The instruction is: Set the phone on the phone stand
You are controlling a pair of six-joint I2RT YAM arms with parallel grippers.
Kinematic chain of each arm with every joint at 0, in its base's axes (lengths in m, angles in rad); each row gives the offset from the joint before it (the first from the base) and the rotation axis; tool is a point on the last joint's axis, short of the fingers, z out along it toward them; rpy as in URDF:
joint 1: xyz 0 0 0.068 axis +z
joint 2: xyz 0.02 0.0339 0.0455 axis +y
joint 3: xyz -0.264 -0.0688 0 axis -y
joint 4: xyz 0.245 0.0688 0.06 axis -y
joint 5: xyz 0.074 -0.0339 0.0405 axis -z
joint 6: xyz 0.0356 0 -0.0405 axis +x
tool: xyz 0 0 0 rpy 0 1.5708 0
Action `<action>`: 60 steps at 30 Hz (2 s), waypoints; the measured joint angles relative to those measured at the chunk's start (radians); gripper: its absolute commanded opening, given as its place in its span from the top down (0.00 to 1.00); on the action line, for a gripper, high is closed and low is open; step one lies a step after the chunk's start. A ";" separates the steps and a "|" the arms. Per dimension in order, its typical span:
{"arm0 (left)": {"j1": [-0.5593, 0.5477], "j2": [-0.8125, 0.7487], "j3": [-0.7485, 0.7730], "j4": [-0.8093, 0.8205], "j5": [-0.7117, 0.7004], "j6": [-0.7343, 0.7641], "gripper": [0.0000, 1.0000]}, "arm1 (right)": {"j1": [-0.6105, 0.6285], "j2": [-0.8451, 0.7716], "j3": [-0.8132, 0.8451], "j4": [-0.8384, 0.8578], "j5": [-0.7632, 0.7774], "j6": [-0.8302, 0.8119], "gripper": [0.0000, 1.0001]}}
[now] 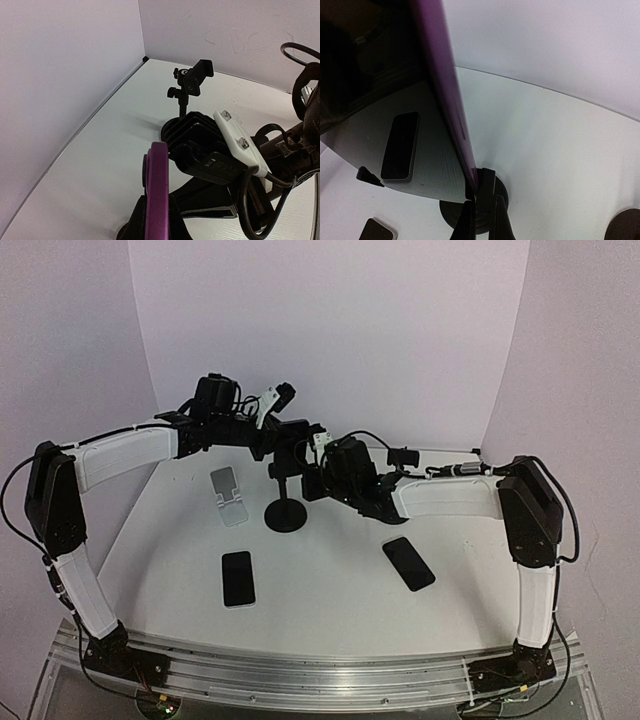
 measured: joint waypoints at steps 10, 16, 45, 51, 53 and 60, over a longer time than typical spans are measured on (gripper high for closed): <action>-0.001 -0.001 -0.066 0.084 -0.020 0.005 1.00 | -0.006 0.000 0.004 -0.012 -0.010 -0.005 1.00; -0.001 0.008 -0.092 0.118 -0.019 0.007 1.00 | -0.009 0.000 0.016 -0.031 -0.019 -0.007 1.00; 0.079 0.064 -0.164 0.290 0.143 0.016 1.00 | -0.001 0.002 0.038 -0.076 0.031 -0.030 0.64; 0.131 0.070 -0.163 0.289 0.132 0.047 1.00 | -0.003 0.001 0.039 -0.083 0.053 -0.026 0.54; 0.135 0.075 -0.161 0.289 0.139 0.054 1.00 | -0.003 0.001 0.038 -0.085 0.057 -0.026 0.51; 0.162 0.130 -0.078 0.221 0.271 0.079 1.00 | -0.003 -0.008 0.030 -0.088 0.066 -0.027 0.45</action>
